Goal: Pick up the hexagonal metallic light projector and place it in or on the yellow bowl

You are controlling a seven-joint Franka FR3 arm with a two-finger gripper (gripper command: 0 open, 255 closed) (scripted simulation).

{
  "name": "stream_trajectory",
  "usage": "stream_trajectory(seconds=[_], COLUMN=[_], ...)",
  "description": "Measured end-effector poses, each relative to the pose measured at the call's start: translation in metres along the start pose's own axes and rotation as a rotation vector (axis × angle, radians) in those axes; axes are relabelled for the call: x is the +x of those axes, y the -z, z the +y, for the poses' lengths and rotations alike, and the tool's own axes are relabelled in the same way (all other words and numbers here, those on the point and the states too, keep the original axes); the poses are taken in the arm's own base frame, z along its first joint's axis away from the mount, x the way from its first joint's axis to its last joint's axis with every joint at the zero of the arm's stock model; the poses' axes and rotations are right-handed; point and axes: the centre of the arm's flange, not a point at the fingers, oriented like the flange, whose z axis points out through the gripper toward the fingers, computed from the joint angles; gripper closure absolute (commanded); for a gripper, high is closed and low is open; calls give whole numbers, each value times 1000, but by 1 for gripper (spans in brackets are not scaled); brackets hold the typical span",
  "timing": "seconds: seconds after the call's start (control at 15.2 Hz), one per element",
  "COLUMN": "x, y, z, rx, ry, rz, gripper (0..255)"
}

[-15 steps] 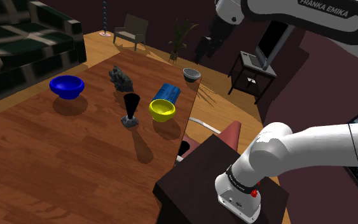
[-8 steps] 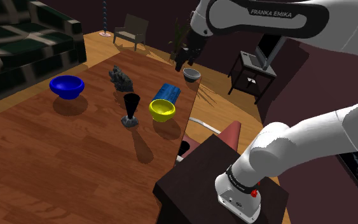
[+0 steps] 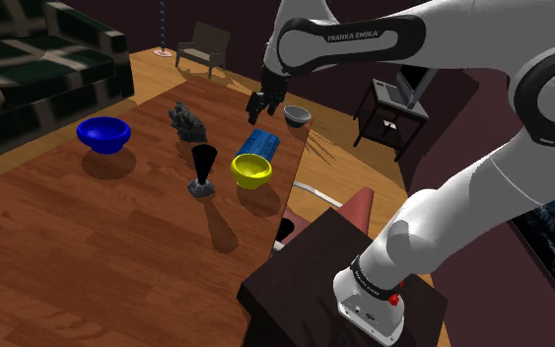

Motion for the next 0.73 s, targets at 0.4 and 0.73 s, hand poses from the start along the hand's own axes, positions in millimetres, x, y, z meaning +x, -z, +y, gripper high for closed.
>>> stream_trajectory(seconds=[0.4, 0.73], x=[48, 83], y=[-68, -127], z=[-10, -12], rx=[21, 38], ry=[26, 47], rz=[-38, -70], gripper=[0, 0])
